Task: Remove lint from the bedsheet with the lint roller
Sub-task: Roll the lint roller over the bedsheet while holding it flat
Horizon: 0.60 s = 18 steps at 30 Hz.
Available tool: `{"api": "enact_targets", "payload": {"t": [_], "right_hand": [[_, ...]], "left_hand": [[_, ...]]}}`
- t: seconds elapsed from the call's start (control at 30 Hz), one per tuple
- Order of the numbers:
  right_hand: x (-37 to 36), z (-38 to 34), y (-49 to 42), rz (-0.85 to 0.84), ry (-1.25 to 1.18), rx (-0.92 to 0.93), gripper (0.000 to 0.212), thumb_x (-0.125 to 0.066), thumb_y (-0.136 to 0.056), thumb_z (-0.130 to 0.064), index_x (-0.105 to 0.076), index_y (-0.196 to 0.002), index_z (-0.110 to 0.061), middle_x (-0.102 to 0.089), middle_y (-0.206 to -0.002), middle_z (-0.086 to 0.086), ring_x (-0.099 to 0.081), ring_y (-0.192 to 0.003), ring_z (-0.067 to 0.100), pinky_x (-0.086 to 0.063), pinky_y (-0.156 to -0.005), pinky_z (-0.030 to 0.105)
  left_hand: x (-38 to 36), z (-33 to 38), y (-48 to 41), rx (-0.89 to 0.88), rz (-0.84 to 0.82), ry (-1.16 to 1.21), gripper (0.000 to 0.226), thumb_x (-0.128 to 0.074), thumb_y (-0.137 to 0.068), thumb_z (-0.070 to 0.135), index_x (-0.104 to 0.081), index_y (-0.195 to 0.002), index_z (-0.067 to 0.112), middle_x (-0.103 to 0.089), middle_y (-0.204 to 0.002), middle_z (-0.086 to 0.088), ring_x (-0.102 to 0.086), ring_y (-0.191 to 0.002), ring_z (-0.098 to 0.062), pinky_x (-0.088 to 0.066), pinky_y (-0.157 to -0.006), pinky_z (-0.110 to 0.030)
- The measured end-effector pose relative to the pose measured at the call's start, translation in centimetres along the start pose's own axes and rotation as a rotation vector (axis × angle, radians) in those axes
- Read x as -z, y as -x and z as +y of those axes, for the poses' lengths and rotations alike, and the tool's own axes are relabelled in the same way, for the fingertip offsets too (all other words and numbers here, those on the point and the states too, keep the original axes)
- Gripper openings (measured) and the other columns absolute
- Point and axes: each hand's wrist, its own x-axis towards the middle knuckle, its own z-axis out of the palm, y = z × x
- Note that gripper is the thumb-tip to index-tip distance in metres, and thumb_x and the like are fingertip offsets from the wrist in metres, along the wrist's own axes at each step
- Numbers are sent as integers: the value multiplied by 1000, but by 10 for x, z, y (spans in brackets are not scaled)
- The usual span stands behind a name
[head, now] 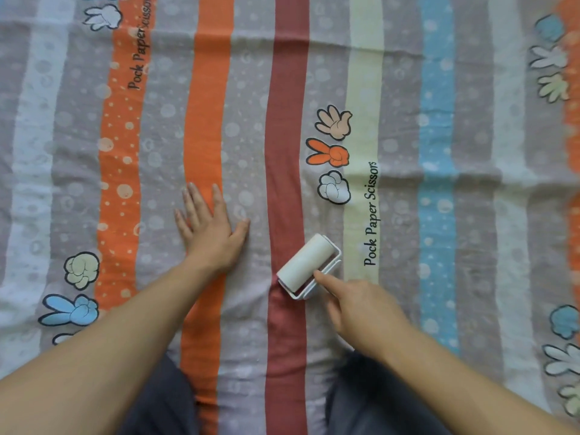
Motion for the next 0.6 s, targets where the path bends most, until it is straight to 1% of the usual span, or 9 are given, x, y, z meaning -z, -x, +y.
{"api": "enact_targets", "payload": {"t": [0.1,0.2,0.27,0.33,0.37,0.43,0.5,0.53,0.6], "right_hand": [[-3,19,16,-28,-45,-19,52,-37,-95,-38,-28,-145,-49,-65,-116,4,-61,-102,29,-50,-79,39],[8,35,28,-46,-132,35,51,-39,-94,-38,-33,-143,-48,-64,-123,-2,-59,-108,26,-50,-84,38],[25,49,35,-80,-213,67,47,-44,-94,-40,-39,-140,-50,-65,-123,-7,-59,-109,21,-49,-85,32],[44,64,42,-135,-275,90,44,-47,-95,-39,-43,-137,-53,-65,-122,-12,-59,-108,13,-44,-81,21],[54,70,44,-151,-296,102,44,-48,-95,-40,-43,-136,-54,-65,-122,-14,-58,-108,10,-43,-79,18],[68,77,41,-126,-307,134,43,-47,-96,-41,-42,-137,-55,-66,-120,-14,-59,-106,10,-43,-81,22],[75,74,26,-21,-267,173,44,-44,-98,-40,-39,-140,-51,-67,-116,-8,-59,-105,18,-44,-80,30],[74,69,14,36,-255,189,45,-43,-98,-40,-37,-142,-49,-67,-116,-4,-59,-106,23,-47,-81,33],[70,57,-17,118,-258,204,46,-41,-99,-38,-35,-144,-46,-65,-116,4,-59,-104,32,-50,-79,39]], "left_hand": [[-6,18,1,-7,-12,-30,93,-42,-98,60,10,-161,16,26,-163,-21,30,-150,-31,16,-120,-56],[-14,38,5,-60,-52,-50,93,-39,-98,64,12,-161,17,28,-163,-18,32,-150,-29,19,-119,-54],[-19,49,7,-76,-68,-47,94,-34,-95,69,13,-160,21,30,-163,-16,34,-149,-26,21,-118,-53],[-22,56,10,-80,-78,-46,97,-30,-88,73,14,-160,25,30,-163,-14,35,-148,-25,22,-118,-51],[-22,58,12,-81,-84,-50,99,-34,-89,74,15,-160,26,31,-163,-13,35,-148,-25,23,-117,-49],[-20,60,15,-81,-93,-55,100,-46,-92,71,14,-160,29,30,-164,-11,34,-149,-23,24,-117,-45],[-11,57,15,-88,-51,1,90,-47,-93,67,-4,-162,29,16,-169,-10,19,-154,-24,14,-121,-44],[-5,54,16,-89,-14,54,79,-42,-95,62,-21,-161,26,1,-170,-10,4,-157,-26,2,-123,-45],[6,47,23,-67,60,154,62,-37,-96,44,-48,-149,14,-28,-164,-13,-26,-151,-32,-19,-120,-45]]}}
